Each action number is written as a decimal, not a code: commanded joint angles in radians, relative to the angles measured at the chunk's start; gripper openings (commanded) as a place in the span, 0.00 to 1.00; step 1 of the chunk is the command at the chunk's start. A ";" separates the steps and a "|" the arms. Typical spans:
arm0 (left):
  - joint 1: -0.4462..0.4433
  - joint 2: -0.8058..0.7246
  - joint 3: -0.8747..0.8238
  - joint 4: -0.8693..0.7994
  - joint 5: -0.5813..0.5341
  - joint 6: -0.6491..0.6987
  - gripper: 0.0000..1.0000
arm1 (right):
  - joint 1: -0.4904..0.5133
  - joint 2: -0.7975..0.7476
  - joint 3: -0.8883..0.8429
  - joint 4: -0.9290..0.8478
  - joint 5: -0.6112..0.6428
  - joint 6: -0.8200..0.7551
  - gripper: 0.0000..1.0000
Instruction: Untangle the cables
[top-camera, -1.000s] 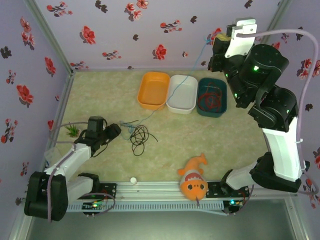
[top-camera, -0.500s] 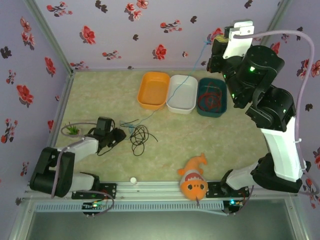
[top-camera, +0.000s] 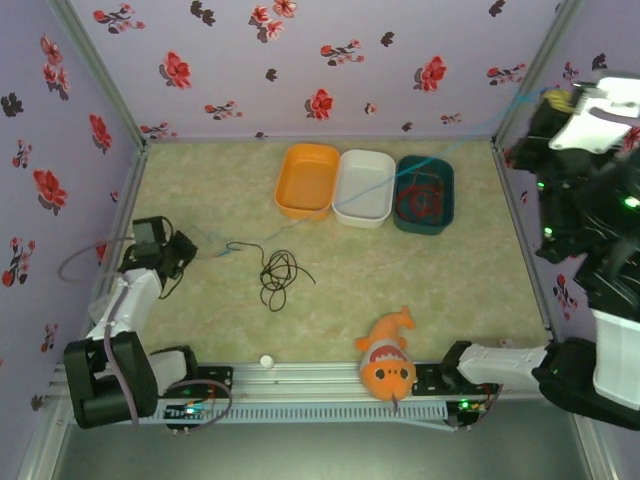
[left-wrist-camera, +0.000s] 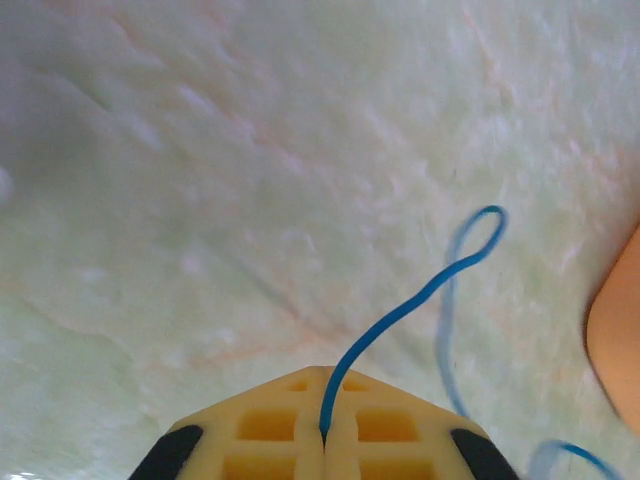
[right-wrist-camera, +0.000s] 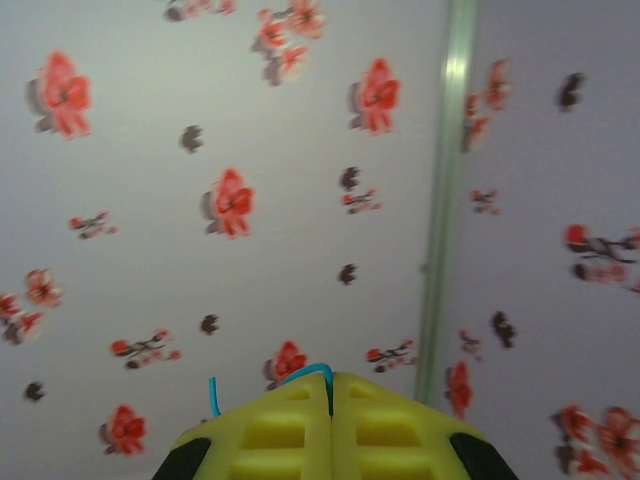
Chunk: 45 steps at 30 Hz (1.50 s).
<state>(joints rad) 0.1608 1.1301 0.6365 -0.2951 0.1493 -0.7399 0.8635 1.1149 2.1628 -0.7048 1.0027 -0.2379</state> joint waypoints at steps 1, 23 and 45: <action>0.056 -0.020 0.058 -0.139 -0.020 0.084 0.00 | -0.006 -0.050 -0.004 0.055 0.123 -0.071 0.00; -0.036 -0.182 0.322 -0.215 0.207 0.212 0.00 | 0.030 0.259 0.131 -0.062 -0.087 0.062 0.00; -0.137 -0.155 0.149 0.016 0.287 0.151 0.00 | -0.225 0.580 0.277 0.163 -0.449 0.232 0.00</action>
<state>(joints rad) 0.0353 0.9768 0.8093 -0.3294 0.4023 -0.5732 0.6773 1.6833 2.4069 -0.5903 0.5877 -0.0391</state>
